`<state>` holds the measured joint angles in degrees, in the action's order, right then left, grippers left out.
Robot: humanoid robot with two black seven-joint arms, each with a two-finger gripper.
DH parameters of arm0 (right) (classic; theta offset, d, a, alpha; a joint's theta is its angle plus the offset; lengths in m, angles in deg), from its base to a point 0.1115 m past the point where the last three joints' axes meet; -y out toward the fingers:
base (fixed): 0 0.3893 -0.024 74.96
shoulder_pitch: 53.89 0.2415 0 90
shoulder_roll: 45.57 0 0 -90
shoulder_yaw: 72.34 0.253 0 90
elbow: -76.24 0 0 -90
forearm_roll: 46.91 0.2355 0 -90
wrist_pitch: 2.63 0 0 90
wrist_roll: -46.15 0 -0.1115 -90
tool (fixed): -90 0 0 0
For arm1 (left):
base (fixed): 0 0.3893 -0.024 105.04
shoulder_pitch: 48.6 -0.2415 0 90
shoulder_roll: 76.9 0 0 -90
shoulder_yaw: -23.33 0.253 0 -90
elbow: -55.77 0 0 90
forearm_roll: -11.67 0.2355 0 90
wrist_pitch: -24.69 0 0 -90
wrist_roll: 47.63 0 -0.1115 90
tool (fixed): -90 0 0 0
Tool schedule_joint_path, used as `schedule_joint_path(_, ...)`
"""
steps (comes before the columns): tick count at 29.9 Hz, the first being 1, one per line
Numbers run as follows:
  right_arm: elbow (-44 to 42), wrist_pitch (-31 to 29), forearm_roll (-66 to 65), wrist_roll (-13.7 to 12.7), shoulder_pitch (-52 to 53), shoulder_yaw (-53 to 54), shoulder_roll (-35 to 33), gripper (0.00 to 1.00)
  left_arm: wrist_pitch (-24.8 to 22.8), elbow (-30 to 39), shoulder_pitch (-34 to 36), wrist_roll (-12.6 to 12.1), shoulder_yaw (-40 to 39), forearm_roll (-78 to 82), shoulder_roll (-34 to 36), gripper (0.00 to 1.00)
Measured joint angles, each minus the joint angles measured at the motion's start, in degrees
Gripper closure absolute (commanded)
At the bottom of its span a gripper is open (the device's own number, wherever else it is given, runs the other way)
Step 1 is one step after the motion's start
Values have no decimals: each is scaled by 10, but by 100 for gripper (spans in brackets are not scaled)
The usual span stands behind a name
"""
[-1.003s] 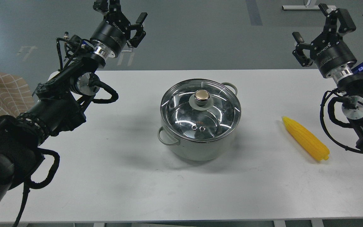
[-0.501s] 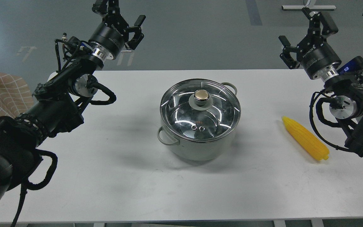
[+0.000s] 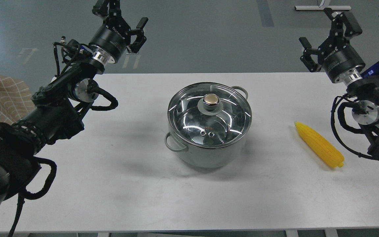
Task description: Open pot and put corn in
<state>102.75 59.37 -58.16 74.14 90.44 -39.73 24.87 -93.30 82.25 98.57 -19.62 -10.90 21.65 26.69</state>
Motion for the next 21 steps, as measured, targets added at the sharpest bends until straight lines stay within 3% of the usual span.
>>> schedule_joint_path(21, -2, 0, 0, 0, -10, 1, -25, 0, 20, 32, 6, 0, -15, 1, -4, 2)
